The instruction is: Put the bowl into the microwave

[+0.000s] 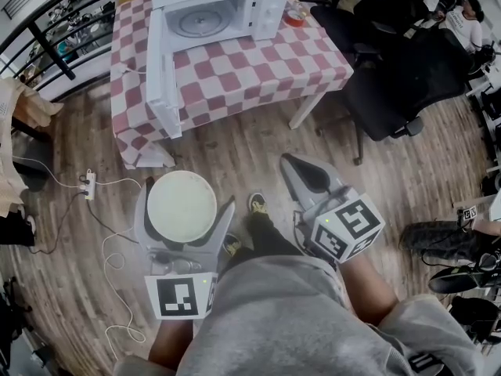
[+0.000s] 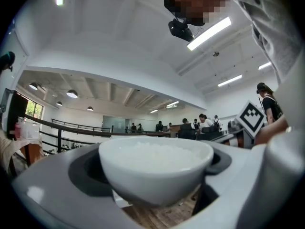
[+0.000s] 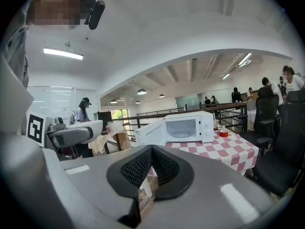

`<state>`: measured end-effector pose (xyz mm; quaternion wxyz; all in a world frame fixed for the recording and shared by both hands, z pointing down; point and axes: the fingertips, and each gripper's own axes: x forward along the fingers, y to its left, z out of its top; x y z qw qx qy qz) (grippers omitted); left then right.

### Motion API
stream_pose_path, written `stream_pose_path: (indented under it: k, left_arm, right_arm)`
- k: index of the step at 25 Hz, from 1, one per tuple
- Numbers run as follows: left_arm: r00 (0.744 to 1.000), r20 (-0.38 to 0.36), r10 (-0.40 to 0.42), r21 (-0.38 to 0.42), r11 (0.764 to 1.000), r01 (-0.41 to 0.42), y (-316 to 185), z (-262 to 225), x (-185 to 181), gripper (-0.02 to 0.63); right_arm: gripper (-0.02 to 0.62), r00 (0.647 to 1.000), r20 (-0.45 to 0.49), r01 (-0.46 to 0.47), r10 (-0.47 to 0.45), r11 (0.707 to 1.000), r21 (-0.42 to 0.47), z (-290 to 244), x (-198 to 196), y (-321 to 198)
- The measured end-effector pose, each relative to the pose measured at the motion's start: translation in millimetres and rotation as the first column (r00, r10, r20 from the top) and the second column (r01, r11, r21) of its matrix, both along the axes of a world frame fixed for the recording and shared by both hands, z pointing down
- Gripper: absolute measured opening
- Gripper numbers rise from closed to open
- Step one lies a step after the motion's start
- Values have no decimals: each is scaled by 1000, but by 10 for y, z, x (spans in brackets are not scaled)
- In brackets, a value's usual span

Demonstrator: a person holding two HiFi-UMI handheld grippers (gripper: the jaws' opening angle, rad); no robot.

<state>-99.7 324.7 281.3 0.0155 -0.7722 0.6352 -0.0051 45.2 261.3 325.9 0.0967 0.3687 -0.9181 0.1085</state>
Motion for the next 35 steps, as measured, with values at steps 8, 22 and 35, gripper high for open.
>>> stream_pose_path:
  k: [8,22,35]
  left_arm:
    - [1000,9,-2,-14,1000,2,-193,45,139,535]
    - [999,23,-48,-9,999,48,-1234,31,310,535]
    - [996,29,-87,5,996,87,-1989,-26,487,535]
  right_arm:
    - [-2,999,32,30,-30,1000,9,46,-9,-278]
    - [-2,997,26,79,-79,997,3,110,121,-1292]
    - [-2,990,59,132,-131,991,-14,190,178,-2101]
